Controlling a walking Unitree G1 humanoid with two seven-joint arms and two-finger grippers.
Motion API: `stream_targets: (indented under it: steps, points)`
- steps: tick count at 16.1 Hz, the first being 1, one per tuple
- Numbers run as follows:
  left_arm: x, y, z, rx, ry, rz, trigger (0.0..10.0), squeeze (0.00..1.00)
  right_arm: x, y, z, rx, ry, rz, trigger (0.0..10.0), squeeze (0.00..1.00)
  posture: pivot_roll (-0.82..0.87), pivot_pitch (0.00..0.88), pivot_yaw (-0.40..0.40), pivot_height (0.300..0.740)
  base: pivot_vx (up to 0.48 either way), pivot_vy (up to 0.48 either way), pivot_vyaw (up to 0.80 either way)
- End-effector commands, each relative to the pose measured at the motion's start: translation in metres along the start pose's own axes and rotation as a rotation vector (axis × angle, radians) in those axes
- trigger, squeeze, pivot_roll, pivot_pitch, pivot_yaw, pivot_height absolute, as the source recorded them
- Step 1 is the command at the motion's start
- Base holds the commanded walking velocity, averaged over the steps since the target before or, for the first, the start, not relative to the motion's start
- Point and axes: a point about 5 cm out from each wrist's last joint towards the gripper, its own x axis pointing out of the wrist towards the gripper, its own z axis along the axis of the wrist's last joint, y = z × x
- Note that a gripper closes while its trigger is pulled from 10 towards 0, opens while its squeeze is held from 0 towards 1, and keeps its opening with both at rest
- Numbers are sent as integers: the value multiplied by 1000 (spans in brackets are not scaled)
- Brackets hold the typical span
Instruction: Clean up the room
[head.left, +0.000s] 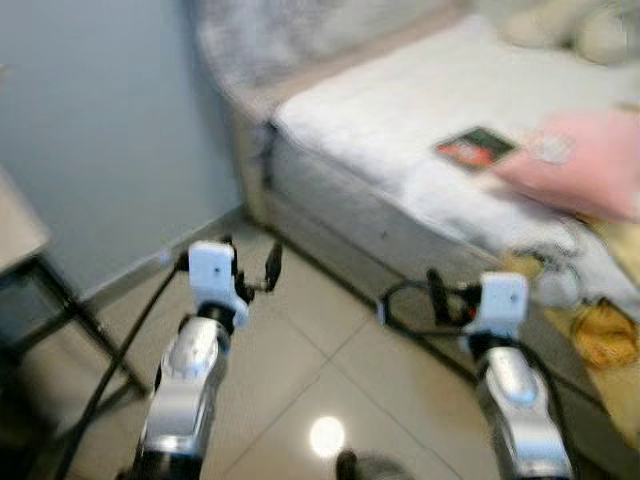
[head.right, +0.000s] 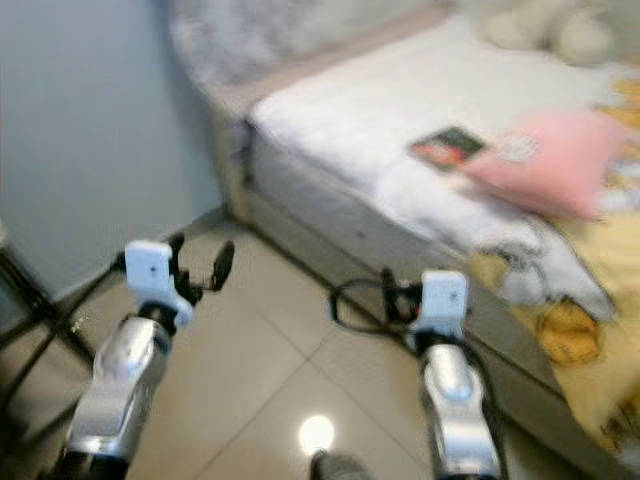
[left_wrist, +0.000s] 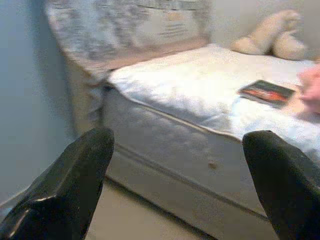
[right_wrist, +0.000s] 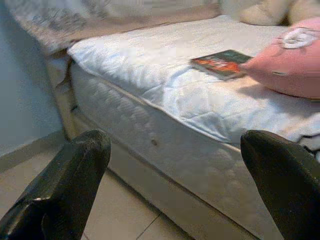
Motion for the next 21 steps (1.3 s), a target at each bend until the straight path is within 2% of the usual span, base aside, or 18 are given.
stream_targets:
  steps: [1, 2, 4, 7, 9, 14, 18, 20, 21]
  points:
    - [2, -3, 3, -19, -27, -14, 10000, 0, 3, -4, 10, 29, -46, -23, 10000, 0, -136, 0, 40, 740, 386, -281, -756]
    - [1, -3, 5, -34, -43, -12, 10000, 0, 2, -8, 11, 72, -51, -58, 10000, 0, -140, 0, 41, 740, 439, 0, -756]
    - [3, -5, 12, -15, -77, -35, 10000, 0, 2, -10, 19, 50, -95, -69, 10000, 0, -146, 0, 48, 740, 454, 0, -756]
    - [11, -11, 20, 2, -104, -82, 10000, 0, 7, -6, 28, 38, -130, -60, 10000, 0, -151, 0, 58, 740, 458, 0, -756]
    - [16, -10, 19, 40, -86, -78, 10000, 0, 8, -4, 28, 47, -128, -62, 10000, 0, -152, 0, 62, 740, 0, 0, -759]
    - [17, -8, 13, 34, -52, -62, 10000, 0, 8, -2, 26, 32, -120, -58, 10000, 0, -157, 0, 67, 740, 0, 0, -758]
    - [14, -12, 5, -2, -26, -27, 10000, 0, 12, 2, 26, -16, -118, -23, 10000, 0, -153, 0, 59, 740, 0, 0, 0]
    - [14, -14, 4, 14, -21, -26, 10000, 0, 14, 2, 25, -21, -112, -16, 10000, 0, -148, 0, 56, 740, 0, 0, 0]
    - [13, -14, 3, 10, -20, -26, 10000, 0, 14, 8, 25, -48, -101, 12, 10000, 0, -145, 0, 54, 740, 0, 0, -769]
